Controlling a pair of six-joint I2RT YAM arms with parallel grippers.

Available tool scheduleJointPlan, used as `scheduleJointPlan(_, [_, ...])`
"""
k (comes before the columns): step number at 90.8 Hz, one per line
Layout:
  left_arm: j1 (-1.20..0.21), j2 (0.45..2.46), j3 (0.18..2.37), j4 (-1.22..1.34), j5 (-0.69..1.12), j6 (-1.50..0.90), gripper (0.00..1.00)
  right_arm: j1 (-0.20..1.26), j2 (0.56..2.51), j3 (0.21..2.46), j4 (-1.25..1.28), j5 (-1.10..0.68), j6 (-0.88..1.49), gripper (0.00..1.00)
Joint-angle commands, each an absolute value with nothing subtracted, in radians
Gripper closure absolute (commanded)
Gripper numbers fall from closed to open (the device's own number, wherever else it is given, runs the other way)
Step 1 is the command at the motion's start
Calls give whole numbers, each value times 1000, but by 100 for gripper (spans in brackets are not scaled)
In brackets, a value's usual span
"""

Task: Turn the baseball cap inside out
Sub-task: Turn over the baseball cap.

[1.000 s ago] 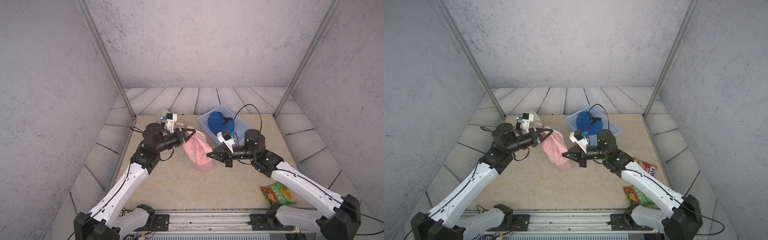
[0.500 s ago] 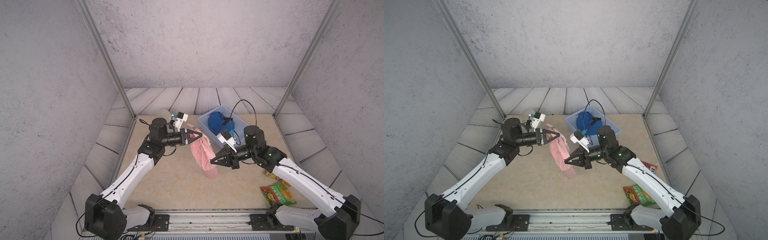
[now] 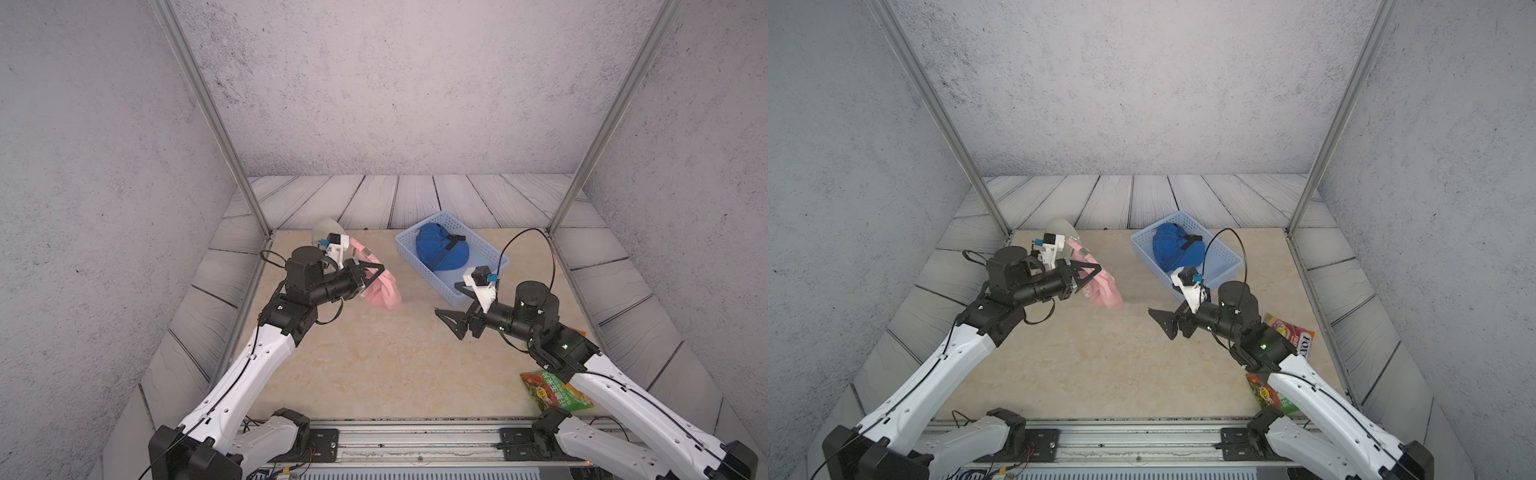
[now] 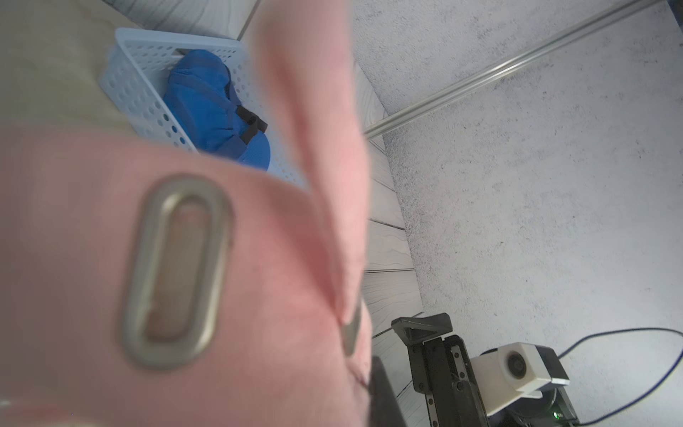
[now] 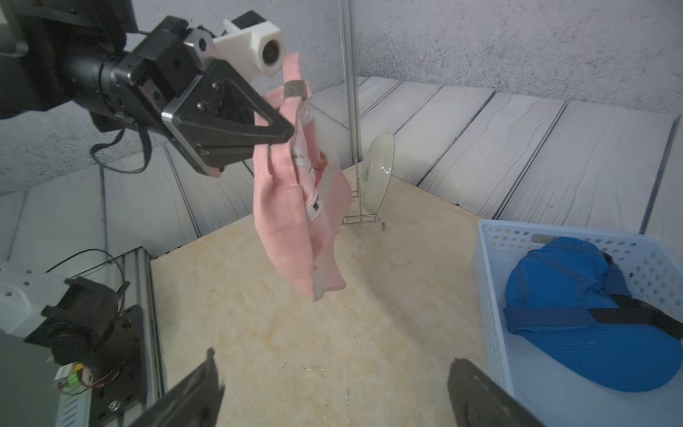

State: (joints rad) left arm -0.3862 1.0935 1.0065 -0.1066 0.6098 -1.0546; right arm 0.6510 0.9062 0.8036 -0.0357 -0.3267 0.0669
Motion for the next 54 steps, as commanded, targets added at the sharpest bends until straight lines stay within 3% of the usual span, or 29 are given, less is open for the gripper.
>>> scheduleJointPlan(1, [-417, 1077, 994, -150, 489, -1153, 100, 710, 926, 809, 109, -150, 42, 0])
scheduleJointPlan(34, [-511, 1093, 1013, -141, 412, -1213, 100, 969, 1123, 929, 158, 91, -91, 0])
scheduleJointPlan(54, [-547, 1096, 1028, -159, 419, -1221, 100, 1019, 1255, 1017, 107, 233, -204, 0])
